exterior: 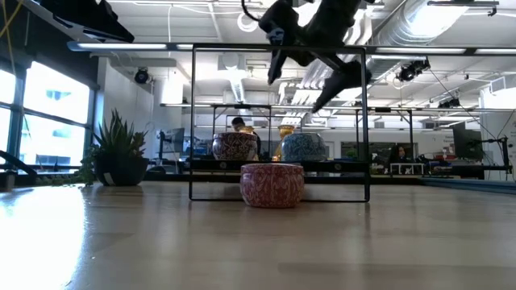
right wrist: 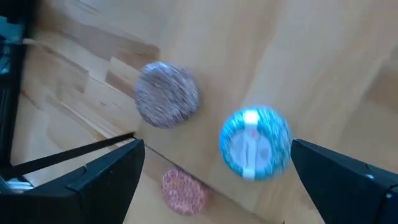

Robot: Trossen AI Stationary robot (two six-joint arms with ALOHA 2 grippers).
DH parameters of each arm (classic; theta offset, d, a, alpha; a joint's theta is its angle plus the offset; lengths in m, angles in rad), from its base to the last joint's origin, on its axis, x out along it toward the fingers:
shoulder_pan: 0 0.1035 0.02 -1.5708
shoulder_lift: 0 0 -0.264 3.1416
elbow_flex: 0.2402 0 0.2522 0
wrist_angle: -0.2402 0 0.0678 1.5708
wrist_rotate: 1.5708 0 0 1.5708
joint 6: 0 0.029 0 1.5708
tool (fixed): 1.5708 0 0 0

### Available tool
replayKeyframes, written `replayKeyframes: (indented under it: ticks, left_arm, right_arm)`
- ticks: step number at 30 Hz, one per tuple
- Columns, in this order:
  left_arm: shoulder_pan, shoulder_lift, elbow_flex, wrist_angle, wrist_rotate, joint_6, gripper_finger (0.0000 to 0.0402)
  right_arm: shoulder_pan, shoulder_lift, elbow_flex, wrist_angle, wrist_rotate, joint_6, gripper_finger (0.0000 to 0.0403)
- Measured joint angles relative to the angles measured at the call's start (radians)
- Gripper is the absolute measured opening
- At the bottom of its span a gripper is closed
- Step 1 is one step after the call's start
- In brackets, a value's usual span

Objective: Pick & Place candle stick holders
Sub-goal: Put the blue scented candle on the shelf

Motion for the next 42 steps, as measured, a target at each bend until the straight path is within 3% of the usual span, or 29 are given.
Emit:
replayKeyframes:
  ticks: [4,8,42]
  left_arm:
    - [0.0,0.0,0.0,0.0,0.0,0.0,0.0092]
    - [0.0,0.0,0.0,0.001,0.0,0.0,0.0092]
    - [0.0,0.0,0.0,0.0,0.0,0.0,0.0092]
  right_arm:
    - [0.004,0.029,0.0,-0.031,-0.065,0.122,0.0399]
    - [0.004,0.047,-0.001,-0.04,-0.075,0.138,0.0399]
    - [0.001,0.174,0.0,-0.096,-0.068,0.349,0.0399]
